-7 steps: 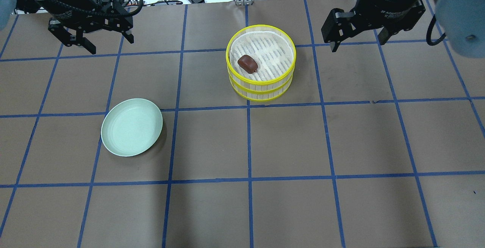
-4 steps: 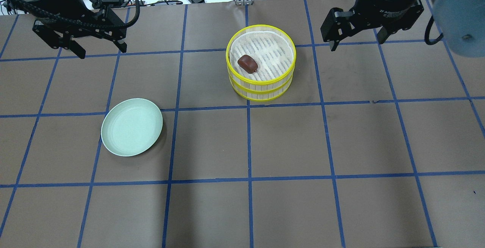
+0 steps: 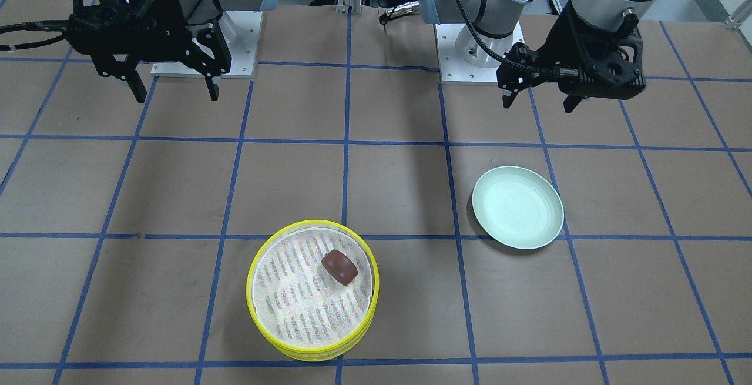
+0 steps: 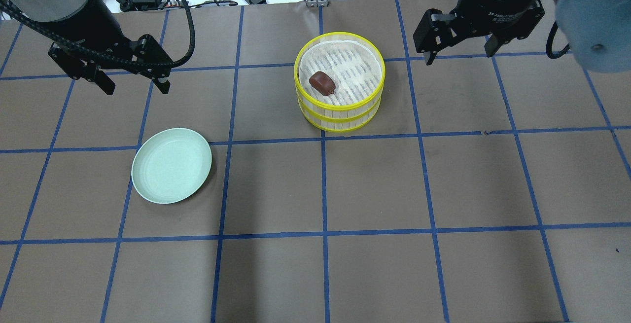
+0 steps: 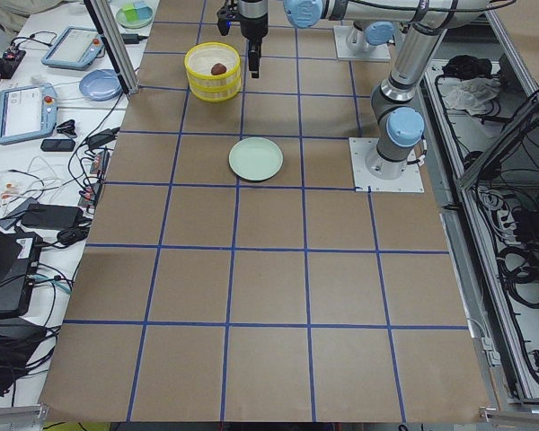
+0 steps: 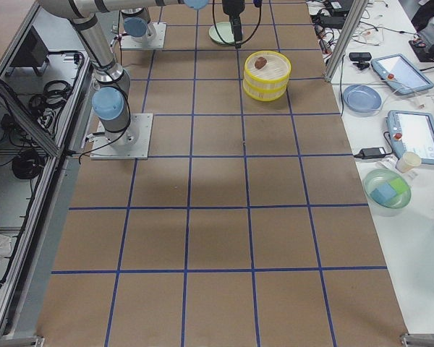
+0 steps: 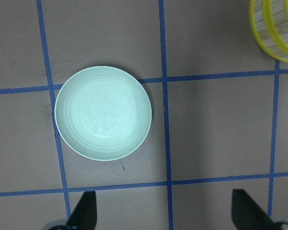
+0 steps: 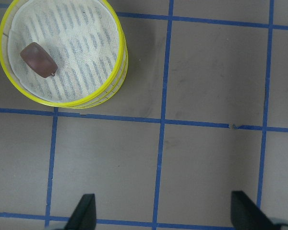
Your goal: Stack buns with steamer
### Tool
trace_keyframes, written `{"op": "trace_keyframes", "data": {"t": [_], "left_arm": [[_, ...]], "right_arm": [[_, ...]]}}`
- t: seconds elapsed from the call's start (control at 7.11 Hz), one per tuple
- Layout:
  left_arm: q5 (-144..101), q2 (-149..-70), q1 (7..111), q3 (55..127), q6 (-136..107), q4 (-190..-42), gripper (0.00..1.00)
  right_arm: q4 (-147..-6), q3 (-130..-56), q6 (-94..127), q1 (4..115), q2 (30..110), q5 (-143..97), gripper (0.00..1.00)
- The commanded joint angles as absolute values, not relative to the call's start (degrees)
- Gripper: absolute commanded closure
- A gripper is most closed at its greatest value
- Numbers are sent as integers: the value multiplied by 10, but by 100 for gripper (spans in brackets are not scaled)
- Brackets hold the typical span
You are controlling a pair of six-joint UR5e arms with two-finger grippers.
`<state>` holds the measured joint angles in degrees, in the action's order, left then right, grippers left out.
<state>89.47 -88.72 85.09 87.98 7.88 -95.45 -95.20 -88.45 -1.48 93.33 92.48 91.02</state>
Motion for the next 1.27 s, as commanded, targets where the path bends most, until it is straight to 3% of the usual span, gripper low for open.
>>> {"op": "trace_keyframes", "data": {"t": [0.0, 1.12], "left_arm": [[897, -887, 852, 882, 78, -954, 0], [899, -890, 852, 882, 80, -953, 0]], "right_arm": [[-971, -884, -18, 933, 925, 911, 0], [-969, -884, -23, 932, 925, 935, 0]]}}
